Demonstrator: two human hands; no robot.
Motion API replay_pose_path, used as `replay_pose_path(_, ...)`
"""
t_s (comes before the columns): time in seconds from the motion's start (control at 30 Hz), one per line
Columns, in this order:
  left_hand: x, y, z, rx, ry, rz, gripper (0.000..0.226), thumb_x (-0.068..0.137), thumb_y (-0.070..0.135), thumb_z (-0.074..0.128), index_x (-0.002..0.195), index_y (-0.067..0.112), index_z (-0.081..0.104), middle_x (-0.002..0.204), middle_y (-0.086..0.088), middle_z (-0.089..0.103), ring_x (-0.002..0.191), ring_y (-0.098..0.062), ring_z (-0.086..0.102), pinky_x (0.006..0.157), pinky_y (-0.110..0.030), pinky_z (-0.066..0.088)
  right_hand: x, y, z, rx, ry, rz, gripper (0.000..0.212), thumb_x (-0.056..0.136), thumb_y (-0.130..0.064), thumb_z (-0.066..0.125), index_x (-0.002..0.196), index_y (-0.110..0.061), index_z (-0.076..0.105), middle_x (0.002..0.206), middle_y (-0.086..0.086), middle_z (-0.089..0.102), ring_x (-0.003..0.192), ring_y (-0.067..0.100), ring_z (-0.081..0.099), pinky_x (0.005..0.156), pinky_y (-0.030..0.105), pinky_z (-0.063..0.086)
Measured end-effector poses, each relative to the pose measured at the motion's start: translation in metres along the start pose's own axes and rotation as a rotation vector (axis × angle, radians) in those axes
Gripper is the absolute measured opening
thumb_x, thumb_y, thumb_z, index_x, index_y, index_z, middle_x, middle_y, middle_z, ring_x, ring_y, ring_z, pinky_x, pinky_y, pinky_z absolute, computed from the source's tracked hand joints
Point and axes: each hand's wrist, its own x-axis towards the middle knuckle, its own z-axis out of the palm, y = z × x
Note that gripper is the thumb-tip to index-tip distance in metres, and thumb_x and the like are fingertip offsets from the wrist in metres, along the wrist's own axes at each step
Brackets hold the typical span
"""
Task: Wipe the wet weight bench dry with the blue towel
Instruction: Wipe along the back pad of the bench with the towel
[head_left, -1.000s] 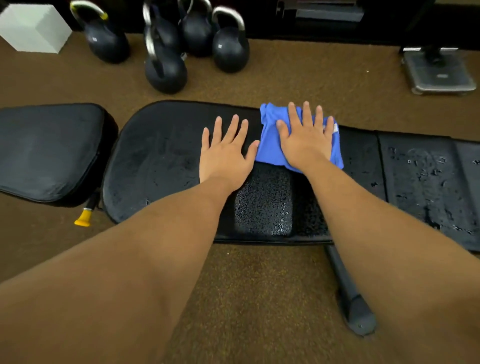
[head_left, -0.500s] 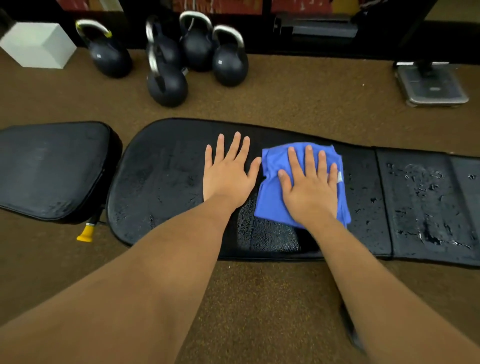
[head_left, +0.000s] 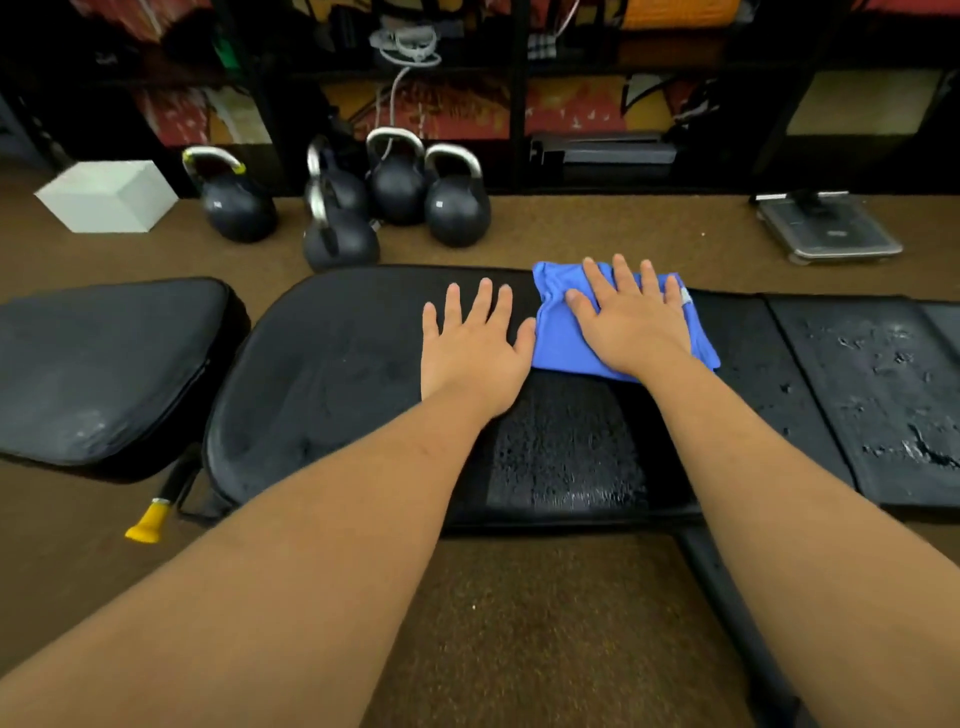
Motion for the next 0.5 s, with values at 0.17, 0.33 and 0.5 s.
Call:
replay_pose_path(0.17, 0.001, -0.001, 0.002, -0.005, 0.008, 0.01, 0.065, 0.1, 0.058, 0.01, 0.159, 0.03, 0.009, 0.167, 0.006, 0.004, 0.153, -0.029, -0.004, 0.122, -0.051, -0.002, -0.039, -0.009, 0.001, -0.001, 0.008, 0.016, 0.065, 0.098, -0.061, 0.011, 0.156, -0.033, 0.003, 0.165, 0.0, 0.0, 0.151, 0.03, -0.002, 0.121, 0.052, -0.001)
replay_pose_path(0.33, 0.0, -0.002, -0.001, -0.031, 0.007, 0.029, 0.065, 0.101, 0.057, 0.011, 0.159, 0.027, 0.01, 0.167, 0.005, 0.004, 0.153, -0.031, -0.004, 0.122, -0.053, -0.002, -0.155, -0.028, 0.014, -0.036, 0.097, -0.02, 0.068, 0.096, -0.061, 0.002, 0.157, -0.031, 0.004, 0.165, 0.001, 0.005, 0.151, 0.029, 0.004, 0.121, 0.051, 0.002)
replay_pose_path(0.5, 0.0, -0.002, -0.003, -0.041, -0.006, 0.042, 0.066, 0.102, 0.057, 0.011, 0.159, 0.025, 0.01, 0.167, 0.003, 0.004, 0.153, -0.032, -0.005, 0.121, -0.055, -0.002, -0.193, -0.029, 0.011, -0.063, 0.09, -0.015, 0.081, 0.081, -0.066, -0.013, 0.156, -0.038, 0.004, 0.165, -0.004, 0.007, 0.152, 0.023, 0.003, 0.122, 0.046, 0.001)
